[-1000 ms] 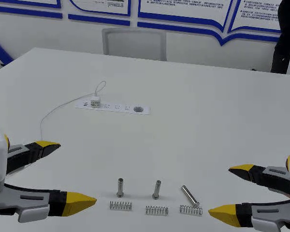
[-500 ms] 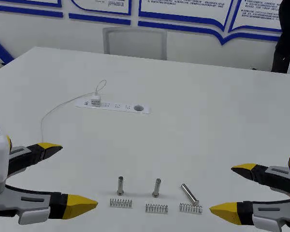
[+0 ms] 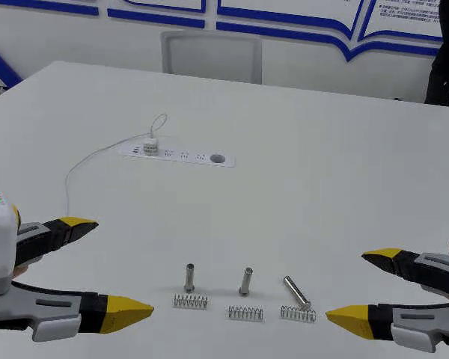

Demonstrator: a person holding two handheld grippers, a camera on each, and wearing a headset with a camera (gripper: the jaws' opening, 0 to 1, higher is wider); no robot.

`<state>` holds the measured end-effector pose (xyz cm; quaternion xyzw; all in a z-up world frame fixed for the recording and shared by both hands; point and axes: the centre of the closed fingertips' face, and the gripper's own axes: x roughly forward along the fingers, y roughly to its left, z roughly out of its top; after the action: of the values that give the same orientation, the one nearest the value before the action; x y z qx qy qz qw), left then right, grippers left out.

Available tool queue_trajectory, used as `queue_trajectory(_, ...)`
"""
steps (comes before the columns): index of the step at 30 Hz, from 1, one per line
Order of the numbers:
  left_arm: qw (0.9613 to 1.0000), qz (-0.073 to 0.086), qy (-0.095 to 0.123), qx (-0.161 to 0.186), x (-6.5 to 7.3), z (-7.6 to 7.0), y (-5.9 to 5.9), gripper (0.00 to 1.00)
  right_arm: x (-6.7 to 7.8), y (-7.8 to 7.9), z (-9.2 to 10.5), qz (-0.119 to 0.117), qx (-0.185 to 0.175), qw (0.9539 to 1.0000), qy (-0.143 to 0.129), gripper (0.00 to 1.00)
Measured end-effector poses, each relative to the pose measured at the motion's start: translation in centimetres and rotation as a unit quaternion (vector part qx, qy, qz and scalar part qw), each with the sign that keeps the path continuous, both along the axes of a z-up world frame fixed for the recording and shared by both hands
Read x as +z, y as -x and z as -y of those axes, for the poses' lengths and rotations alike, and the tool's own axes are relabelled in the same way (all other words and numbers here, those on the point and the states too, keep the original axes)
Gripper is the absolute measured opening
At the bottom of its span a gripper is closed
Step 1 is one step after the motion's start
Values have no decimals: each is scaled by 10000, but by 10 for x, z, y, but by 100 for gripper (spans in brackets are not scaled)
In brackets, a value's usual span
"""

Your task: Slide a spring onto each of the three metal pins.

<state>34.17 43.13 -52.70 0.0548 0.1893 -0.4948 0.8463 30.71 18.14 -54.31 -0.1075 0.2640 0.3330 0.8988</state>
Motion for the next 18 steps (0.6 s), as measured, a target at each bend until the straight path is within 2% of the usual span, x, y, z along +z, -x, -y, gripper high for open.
queue_trajectory(7, 9999, -100, 5, -14, -8, 2, 2, 98, -3, -5, -5, -11, 39, 10000, 16, 69)
queue_trajectory(13, 9999, -129, 39, 45, -14, 3, -1, 100, -12, -5, -13, -130, 130, 9998, 78, 69)
queue_trajectory(18, 9998, -163, -34, 76, -23, 5, 1, 100, -19, -5, -16, -204, 240, 9993, 180, 69)
